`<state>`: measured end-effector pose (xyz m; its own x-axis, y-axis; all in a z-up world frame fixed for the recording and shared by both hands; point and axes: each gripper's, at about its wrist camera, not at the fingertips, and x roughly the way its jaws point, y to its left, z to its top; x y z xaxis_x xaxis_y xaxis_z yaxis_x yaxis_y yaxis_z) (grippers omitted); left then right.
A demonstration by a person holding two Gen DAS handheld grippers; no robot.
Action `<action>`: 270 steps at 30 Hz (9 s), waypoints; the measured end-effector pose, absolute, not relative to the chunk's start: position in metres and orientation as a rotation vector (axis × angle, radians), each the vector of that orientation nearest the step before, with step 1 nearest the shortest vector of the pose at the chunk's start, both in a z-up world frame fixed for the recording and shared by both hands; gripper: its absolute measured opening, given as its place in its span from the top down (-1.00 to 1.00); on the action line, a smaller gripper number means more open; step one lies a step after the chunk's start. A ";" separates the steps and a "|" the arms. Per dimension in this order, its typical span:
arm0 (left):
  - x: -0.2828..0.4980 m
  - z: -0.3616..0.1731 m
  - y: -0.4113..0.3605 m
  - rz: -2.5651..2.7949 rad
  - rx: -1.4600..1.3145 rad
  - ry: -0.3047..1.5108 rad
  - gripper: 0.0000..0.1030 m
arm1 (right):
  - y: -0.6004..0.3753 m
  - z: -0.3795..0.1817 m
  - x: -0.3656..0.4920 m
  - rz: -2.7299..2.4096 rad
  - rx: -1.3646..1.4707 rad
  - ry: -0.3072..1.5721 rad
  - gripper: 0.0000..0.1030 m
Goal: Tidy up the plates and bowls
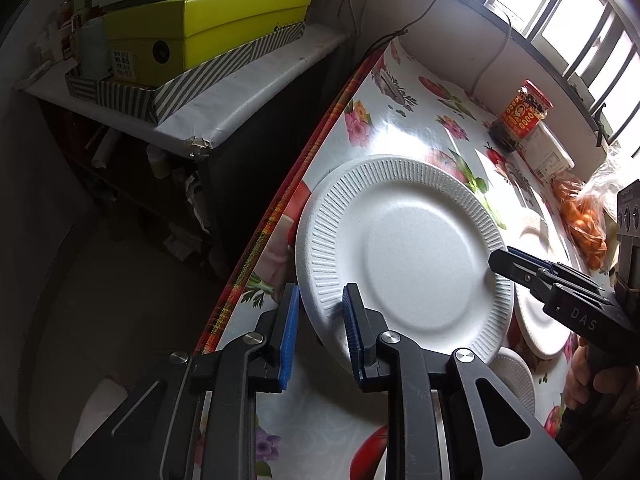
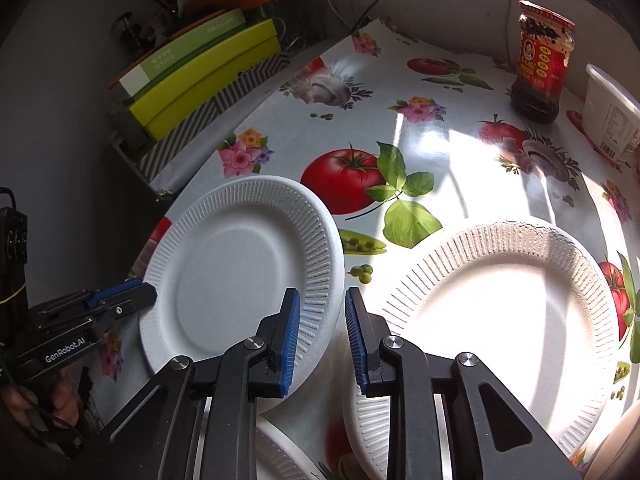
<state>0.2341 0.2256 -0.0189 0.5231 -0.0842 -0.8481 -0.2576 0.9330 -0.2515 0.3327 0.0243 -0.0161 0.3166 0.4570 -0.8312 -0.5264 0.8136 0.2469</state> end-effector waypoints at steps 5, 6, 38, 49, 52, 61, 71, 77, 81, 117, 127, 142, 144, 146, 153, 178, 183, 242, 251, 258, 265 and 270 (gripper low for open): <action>0.235 -0.019 0.225 0.110 -0.370 1.021 0.56 | 0.024 -0.016 0.333 0.649 -0.073 1.067 0.58; 0.235 -0.019 0.225 0.111 -0.369 1.021 0.56 | 0.024 -0.016 0.333 0.649 -0.070 1.067 0.58; 0.225 0.006 0.216 0.111 -0.348 0.981 0.62 | 0.009 0.000 0.317 0.622 -0.038 1.044 0.61; 0.213 0.017 0.209 0.099 -0.339 0.964 0.62 | -0.001 0.010 0.305 0.623 -0.024 1.028 0.61; 0.207 0.019 0.206 0.095 -0.335 0.961 0.62 | -0.004 0.013 0.299 0.619 -0.024 1.024 0.61; 0.186 0.023 0.198 0.079 -0.337 0.954 0.62 | -0.018 0.021 0.276 0.621 -0.022 1.009 0.61; 0.161 0.022 0.185 0.060 -0.334 0.961 0.62 | -0.033 0.025 0.249 0.620 -0.013 1.000 0.61; 0.146 0.022 0.178 0.047 -0.332 0.959 0.62 | -0.044 0.024 0.232 0.617 0.003 1.004 0.61; 0.138 0.022 0.175 0.041 -0.333 0.962 0.62 | -0.049 0.023 0.224 0.618 0.008 1.007 0.61; 0.107 -0.003 0.154 0.023 -0.347 1.031 0.62 | -0.072 -0.006 0.188 0.583 0.021 1.065 0.61; 0.107 -0.007 0.154 0.032 -0.336 1.041 0.62 | -0.069 -0.012 0.185 0.572 0.002 1.066 0.60; 0.107 -0.008 0.156 0.029 -0.339 1.043 0.62 | -0.068 -0.012 0.184 0.567 -0.001 1.063 0.60; 0.107 -0.008 0.156 0.029 -0.341 1.043 0.62 | -0.068 -0.012 0.185 0.565 -0.002 1.060 0.60; 0.106 -0.009 0.156 0.027 -0.348 1.047 0.62 | -0.069 -0.011 0.185 0.567 0.002 1.061 0.60; 0.106 -0.010 0.157 0.022 -0.353 1.045 0.62 | -0.070 -0.011 0.186 0.565 0.001 1.060 0.57; 0.102 -0.007 0.159 -0.004 -0.386 1.030 0.62 | -0.064 -0.016 0.177 0.583 0.003 1.067 0.28; 0.099 -0.005 0.165 0.013 -0.389 1.020 0.62 | -0.058 -0.018 0.174 0.594 -0.003 1.072 0.26; 0.111 0.029 0.143 0.011 -0.326 0.980 0.61 | -0.029 -0.012 0.157 0.708 -0.102 1.047 0.06; 0.138 0.041 0.116 -0.048 -0.294 0.977 0.61 | -0.080 0.027 0.175 0.621 -0.094 0.962 0.06; 0.167 0.051 0.096 -0.089 -0.285 0.981 0.61 | -0.117 0.052 0.206 0.557 -0.076 0.923 0.06; 0.200 0.056 0.082 -0.104 -0.298 0.984 0.61 | -0.147 0.073 0.249 0.507 -0.078 0.895 0.06; 0.220 0.051 0.074 -0.097 -0.305 1.001 0.61 | -0.161 0.074 0.284 0.491 -0.091 0.905 0.06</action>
<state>0.2199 0.0740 0.0514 0.5395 -0.2192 -0.8130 -0.0590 0.9533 -0.2962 0.2843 -0.1605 0.0744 0.5151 0.3706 -0.7728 -0.4460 0.8859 0.1275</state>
